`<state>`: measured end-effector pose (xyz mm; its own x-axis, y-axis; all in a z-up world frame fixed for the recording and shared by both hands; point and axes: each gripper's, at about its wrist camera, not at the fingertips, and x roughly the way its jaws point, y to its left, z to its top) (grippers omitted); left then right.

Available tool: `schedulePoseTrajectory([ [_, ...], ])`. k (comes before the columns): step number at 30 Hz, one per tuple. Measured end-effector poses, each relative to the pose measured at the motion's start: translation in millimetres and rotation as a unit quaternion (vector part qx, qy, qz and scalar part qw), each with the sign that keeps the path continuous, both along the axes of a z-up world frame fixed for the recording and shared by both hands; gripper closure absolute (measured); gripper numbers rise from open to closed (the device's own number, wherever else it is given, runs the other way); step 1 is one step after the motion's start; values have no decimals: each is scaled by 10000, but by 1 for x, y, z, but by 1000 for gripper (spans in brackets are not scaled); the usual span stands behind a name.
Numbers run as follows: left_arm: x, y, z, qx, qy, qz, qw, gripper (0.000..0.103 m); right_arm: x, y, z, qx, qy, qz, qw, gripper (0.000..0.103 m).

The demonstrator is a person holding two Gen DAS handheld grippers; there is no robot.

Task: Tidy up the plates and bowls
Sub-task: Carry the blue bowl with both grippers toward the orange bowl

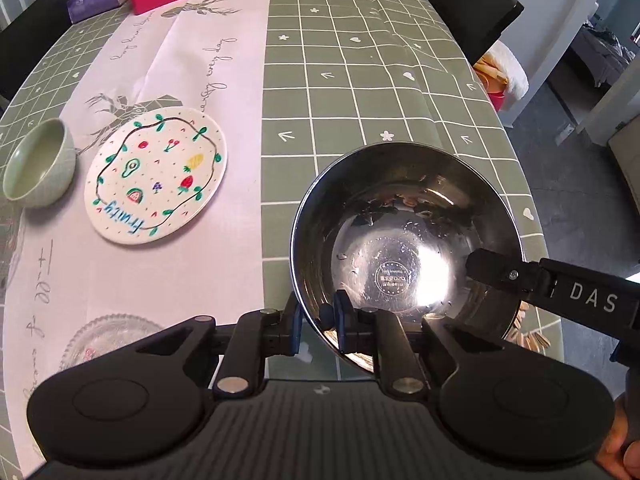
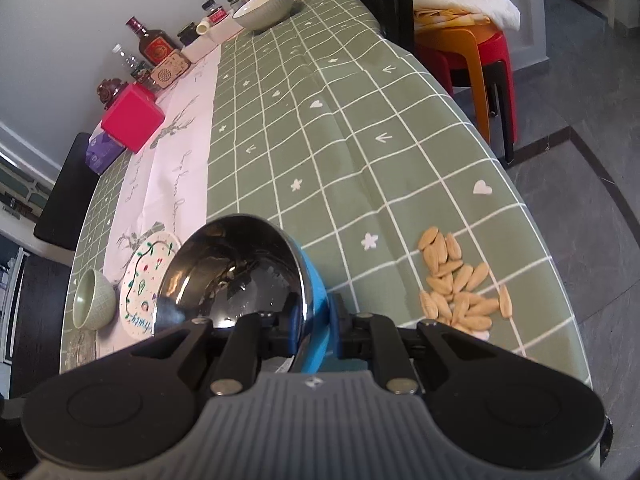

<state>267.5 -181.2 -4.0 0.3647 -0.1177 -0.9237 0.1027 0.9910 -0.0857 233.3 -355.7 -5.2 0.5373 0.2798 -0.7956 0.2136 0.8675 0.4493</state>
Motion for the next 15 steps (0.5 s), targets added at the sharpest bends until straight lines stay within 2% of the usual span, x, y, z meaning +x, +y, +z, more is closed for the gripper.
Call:
schedulePoseTrajectory([
  [4,-28,19,10,-95,-21,159,9998,85,-20,16,15,-98,-33,192,9998,90],
  [8,-62,42,28,141,-281,221,9993,85,-45,44,27,-174,-125,530,9984,90],
  [15,-117,110,51,156,-390,534,9977,85,-91,112,55,-175,-396,1246,9913,89],
])
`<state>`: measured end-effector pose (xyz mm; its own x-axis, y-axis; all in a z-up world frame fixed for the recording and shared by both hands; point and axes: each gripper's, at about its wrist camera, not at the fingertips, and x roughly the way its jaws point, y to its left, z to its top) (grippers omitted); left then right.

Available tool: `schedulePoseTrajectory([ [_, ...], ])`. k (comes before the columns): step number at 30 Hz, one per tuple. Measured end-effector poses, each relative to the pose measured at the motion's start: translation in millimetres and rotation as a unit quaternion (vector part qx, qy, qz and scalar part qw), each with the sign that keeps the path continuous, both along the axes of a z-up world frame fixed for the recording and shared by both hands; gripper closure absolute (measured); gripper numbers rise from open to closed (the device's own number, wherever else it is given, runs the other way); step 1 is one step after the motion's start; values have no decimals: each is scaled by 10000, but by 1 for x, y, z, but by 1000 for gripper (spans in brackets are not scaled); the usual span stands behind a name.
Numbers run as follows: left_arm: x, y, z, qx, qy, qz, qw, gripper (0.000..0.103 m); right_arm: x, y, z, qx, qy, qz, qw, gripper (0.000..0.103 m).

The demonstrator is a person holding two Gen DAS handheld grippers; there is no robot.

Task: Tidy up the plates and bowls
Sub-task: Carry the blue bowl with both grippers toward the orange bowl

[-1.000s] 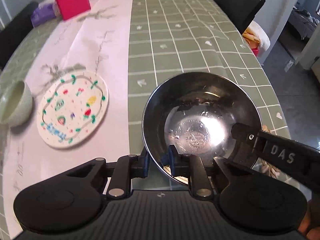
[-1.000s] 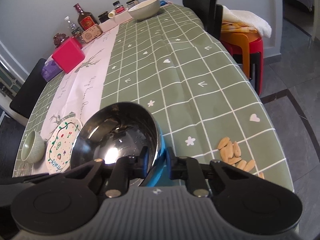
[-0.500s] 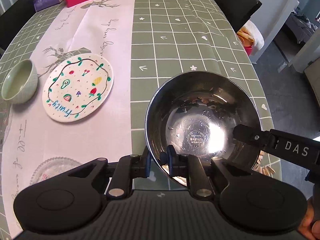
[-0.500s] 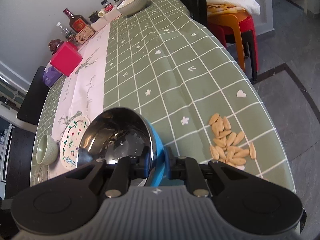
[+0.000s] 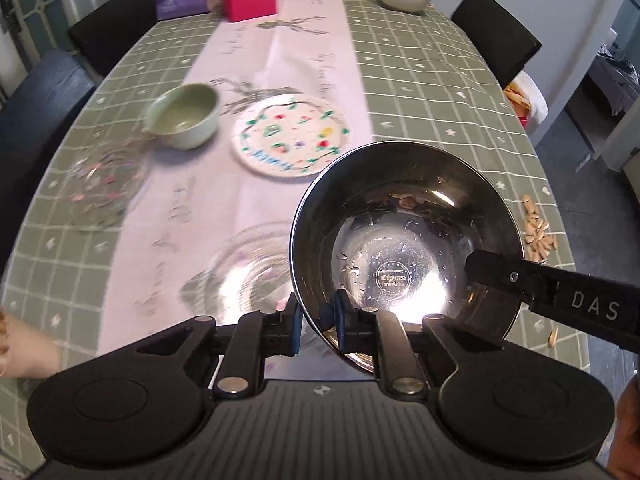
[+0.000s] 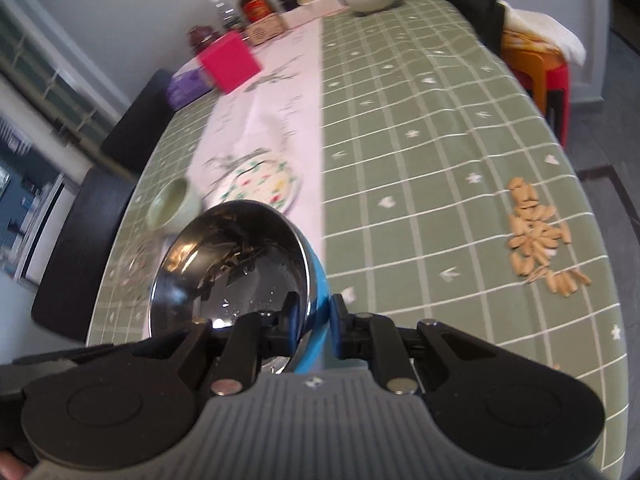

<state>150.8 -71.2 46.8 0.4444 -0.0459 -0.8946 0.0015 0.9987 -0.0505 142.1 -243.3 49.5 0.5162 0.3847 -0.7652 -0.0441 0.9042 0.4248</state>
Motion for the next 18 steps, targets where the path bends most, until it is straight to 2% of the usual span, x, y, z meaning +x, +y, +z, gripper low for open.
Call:
schedulePoseTrajectory([
  [2,-12,22,8,34,11,181,9998,85,-11,24,7,-1,-66,257,9996,88],
  [5,-33,49,21,237,-215,239,9992,85,-26,57,16,-26,-200,545,9983,88],
  [9,-59,85,31,176,-134,518,9984,85,-45,94,25,49,-171,760,9970,88],
  [11,-73,100,34,196,-219,597,9978,85,-55,112,30,21,-140,990,9950,87],
  [18,-123,140,30,309,-287,864,9954,85,-95,176,35,-667,-357,1877,9793,86],
])
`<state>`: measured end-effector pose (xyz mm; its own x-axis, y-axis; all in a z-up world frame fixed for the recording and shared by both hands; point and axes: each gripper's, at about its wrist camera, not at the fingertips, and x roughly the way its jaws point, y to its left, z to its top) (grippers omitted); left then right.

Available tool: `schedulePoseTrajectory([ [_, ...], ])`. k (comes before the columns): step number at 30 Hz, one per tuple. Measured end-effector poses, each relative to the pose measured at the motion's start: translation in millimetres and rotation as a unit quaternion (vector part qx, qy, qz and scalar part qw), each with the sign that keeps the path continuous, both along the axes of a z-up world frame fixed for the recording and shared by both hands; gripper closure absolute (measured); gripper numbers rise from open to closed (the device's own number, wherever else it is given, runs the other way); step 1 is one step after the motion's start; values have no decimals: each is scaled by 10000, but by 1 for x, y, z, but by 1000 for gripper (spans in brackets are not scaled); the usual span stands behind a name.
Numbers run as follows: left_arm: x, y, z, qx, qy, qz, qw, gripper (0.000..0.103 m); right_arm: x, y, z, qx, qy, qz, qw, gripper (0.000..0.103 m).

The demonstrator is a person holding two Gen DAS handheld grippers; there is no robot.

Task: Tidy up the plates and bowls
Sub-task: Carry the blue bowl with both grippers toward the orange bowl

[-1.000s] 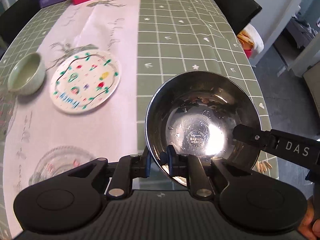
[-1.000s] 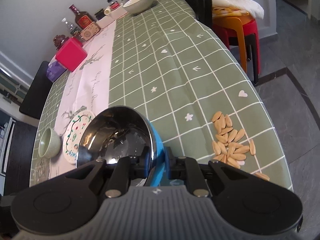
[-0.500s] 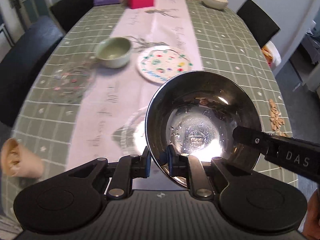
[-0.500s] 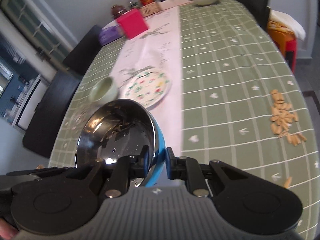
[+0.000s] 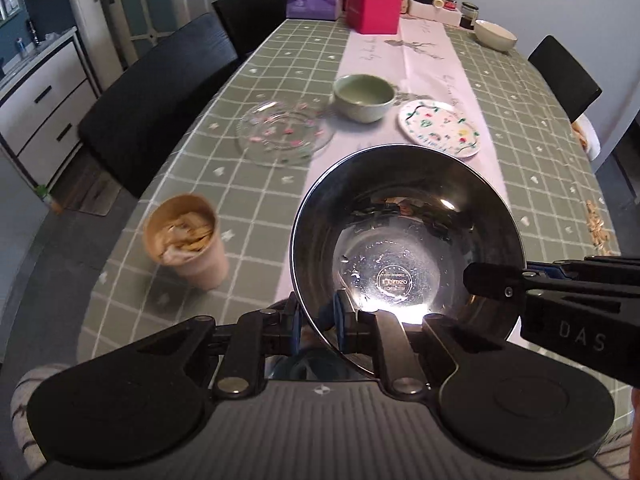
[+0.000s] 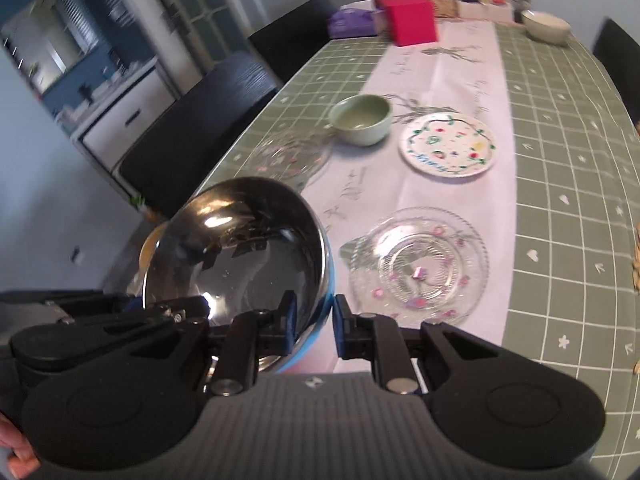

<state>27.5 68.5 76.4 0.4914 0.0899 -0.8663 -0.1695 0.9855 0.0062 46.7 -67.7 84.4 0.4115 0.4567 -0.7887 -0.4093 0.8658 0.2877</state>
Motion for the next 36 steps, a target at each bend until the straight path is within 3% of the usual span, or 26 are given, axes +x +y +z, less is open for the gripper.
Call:
schedulePoseTrajectory([
  [8,-34,29,-27,-221,293,27,9993,84,-24,31,-21,-328,305,507,9977,85],
  [16,-44,33,-43,-193,202,-32,9996,84,-23,43,-35,-470,540,568,9958,85],
  [24,-48,29,-49,76,115,-138,9998,83,-41,66,-39,-1203,-131,896,9886,86],
  [30,-51,28,-51,372,7,-185,9991,83,-36,66,-47,-1126,54,763,9907,86],
  [36,-52,25,-51,502,-45,-290,9983,83,-42,73,-50,-1354,-280,837,9869,85],
])
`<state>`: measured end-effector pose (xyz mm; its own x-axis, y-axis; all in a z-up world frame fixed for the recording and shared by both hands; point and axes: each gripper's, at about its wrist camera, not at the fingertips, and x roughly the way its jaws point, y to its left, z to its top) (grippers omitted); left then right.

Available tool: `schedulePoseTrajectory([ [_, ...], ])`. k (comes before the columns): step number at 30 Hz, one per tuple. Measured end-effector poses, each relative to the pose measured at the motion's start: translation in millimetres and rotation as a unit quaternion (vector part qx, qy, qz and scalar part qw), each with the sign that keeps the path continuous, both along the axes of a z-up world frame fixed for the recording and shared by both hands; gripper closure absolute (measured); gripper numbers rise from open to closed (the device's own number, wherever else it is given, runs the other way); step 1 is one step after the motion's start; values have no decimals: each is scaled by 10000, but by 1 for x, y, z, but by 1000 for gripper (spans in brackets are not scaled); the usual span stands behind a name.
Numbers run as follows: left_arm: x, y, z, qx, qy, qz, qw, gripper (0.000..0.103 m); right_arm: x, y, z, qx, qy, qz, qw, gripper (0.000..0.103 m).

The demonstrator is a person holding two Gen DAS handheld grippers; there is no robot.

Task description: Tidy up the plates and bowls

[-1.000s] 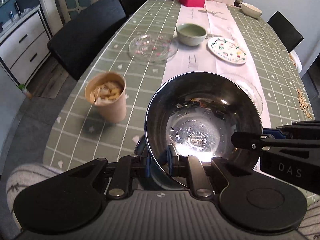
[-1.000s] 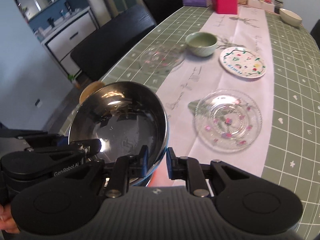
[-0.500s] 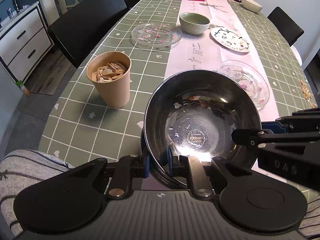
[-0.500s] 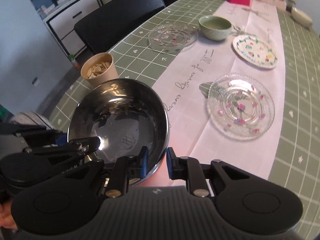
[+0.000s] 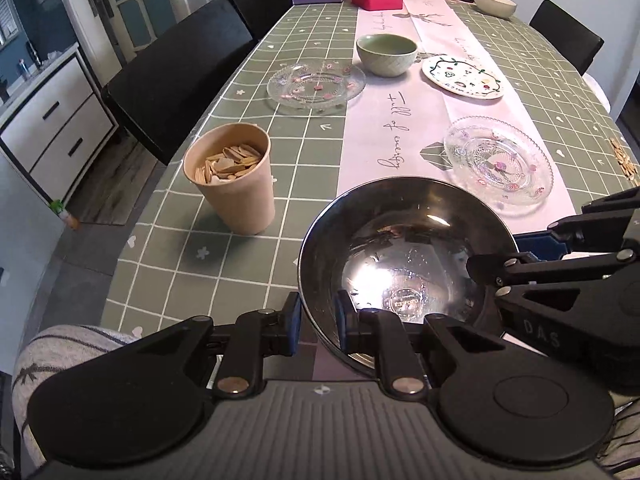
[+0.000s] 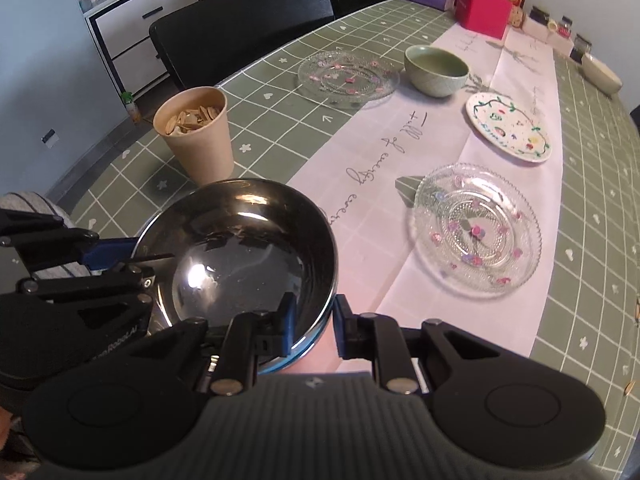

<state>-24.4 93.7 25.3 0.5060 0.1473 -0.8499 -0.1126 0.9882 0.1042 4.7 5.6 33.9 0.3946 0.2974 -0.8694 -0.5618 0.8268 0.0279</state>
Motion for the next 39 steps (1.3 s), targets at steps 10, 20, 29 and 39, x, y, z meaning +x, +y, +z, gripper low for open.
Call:
schedulePoseTrajectory([
  [10,-4,-4,1,201,-223,-99,9995,83,-19,8,-12,-307,-645,289,9970,81],
  [20,-13,-8,20,507,-872,-257,9946,58,-19,-5,0,219,-957,-31,9952,52],
  [29,-9,-17,44,687,-1334,-431,9877,30,-10,-25,12,665,-955,-301,9927,25],
  [39,3,-20,49,775,-1440,-546,9850,26,3,-44,6,967,-1013,-471,9890,3],
])
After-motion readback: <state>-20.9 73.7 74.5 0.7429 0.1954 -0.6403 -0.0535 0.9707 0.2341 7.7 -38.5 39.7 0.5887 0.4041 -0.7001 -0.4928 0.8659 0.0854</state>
